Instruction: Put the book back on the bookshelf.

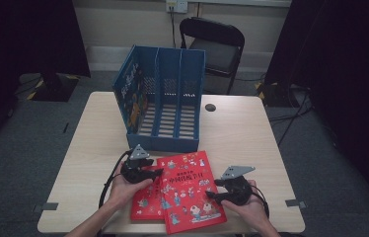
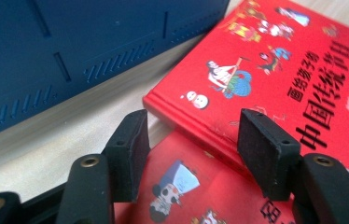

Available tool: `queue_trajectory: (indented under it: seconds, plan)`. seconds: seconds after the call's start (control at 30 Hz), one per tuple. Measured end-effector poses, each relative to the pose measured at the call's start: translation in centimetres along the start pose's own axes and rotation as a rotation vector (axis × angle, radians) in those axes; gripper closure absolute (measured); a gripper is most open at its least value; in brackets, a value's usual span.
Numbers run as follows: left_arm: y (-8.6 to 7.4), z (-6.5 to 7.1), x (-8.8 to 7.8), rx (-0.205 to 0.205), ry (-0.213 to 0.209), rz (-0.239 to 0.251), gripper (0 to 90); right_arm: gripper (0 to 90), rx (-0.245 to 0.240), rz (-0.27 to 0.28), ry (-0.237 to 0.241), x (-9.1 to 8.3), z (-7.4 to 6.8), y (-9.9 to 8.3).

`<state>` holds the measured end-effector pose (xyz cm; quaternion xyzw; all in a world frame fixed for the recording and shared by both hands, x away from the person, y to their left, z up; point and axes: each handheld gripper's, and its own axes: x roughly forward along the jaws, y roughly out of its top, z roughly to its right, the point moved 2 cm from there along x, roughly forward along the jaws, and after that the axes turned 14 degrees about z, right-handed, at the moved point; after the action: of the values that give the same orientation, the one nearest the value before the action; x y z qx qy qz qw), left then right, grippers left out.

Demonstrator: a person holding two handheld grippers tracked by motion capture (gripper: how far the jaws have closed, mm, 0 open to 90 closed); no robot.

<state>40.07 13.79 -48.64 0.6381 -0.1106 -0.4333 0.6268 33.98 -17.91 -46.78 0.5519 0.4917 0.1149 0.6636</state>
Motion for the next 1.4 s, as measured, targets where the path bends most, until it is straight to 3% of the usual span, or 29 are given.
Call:
queue_trajectory:
  seconds: [0.07,0.3,0.47,0.57,0.73,0.93,1.13,1.4]
  plan:
    - [-0.2,0.0,-0.2,-0.031,-0.025,-0.016,43.0,46.9,-0.009,0.004,-0.005,-0.1,0.1,0.2]
    - [-1.4,2.8,-2.1,-0.004,-0.13,-0.041,38.5,37.3,0.069,0.031,-0.028,2.1,2.2,1.5]
    - [-1.8,3.2,-2.1,0.003,-0.135,-0.021,35.0,32.9,0.106,0.027,-0.031,3.3,2.8,1.6]
    - [-1.7,3.2,-1.6,-0.003,-0.158,0.0,35.8,36.9,0.082,0.03,-0.033,3.0,2.5,1.5]
    - [-1.5,3.4,-1.0,0.003,-0.128,0.002,30.9,37.9,0.068,0.026,-0.019,2.4,1.9,1.1]
    - [-1.4,2.9,-0.5,0.002,-0.131,0.02,31.1,38.7,0.067,0.027,-0.01,1.6,0.7,0.5]
    - [-1.3,3.4,-0.9,0.005,-0.142,-0.022,30.2,23.8,0.119,0.032,-0.025,2.4,0.9,0.4]
    - [-1.5,3.9,-1.5,0.008,-0.157,-0.032,29.4,18.8,0.172,0.031,-0.018,3.3,1.5,0.6]
